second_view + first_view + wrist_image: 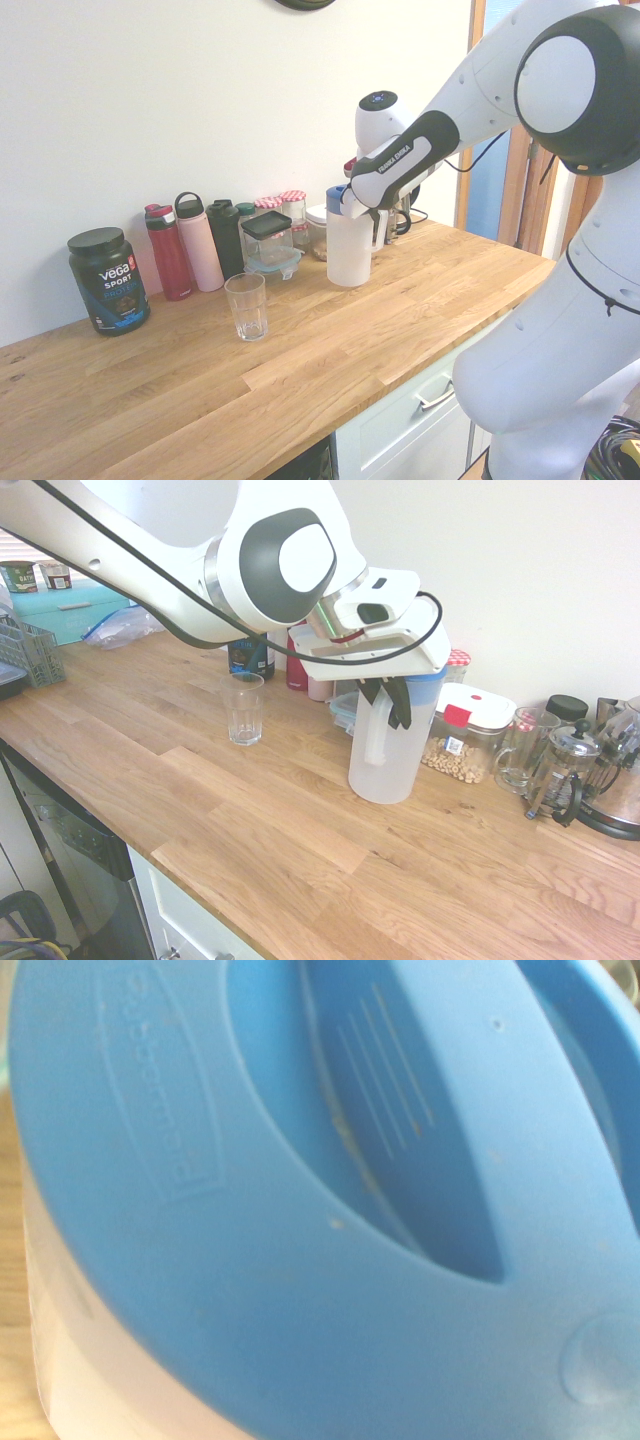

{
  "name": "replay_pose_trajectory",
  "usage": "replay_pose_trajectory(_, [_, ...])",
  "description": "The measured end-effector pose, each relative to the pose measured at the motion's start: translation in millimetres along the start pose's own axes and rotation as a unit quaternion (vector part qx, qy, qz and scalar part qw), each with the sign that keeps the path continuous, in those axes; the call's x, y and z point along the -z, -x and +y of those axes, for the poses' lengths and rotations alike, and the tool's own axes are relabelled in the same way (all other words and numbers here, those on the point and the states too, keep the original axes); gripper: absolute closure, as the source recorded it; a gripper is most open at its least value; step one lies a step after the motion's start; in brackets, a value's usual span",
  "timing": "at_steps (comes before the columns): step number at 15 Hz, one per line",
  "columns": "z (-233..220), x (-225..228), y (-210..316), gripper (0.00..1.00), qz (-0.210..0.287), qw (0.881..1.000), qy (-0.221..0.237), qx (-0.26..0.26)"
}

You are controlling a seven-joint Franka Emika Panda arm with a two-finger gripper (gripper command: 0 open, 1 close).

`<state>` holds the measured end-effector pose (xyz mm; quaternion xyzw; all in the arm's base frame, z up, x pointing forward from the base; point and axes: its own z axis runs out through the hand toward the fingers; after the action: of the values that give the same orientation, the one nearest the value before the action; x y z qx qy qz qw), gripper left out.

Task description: Pour me some water

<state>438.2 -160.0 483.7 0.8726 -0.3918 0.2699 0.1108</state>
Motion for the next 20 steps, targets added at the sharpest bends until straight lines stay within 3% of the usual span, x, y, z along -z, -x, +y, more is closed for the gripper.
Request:
replay_pose_trajectory(3, [3,-5,1,1.00,0.007,1.000,0.015,0.006])
replay_pose_trajectory(4, [2,-6,2,0.00,0.008,1.000,0.016,0.006])
replay_pose_trajectory(15, [4,-8,8,0.00,-0.001,1.000,0.022,0.002])
replay_pose_trajectory(20, [11,32,7,0.00,-0.091,0.995,0.017,-0.031])
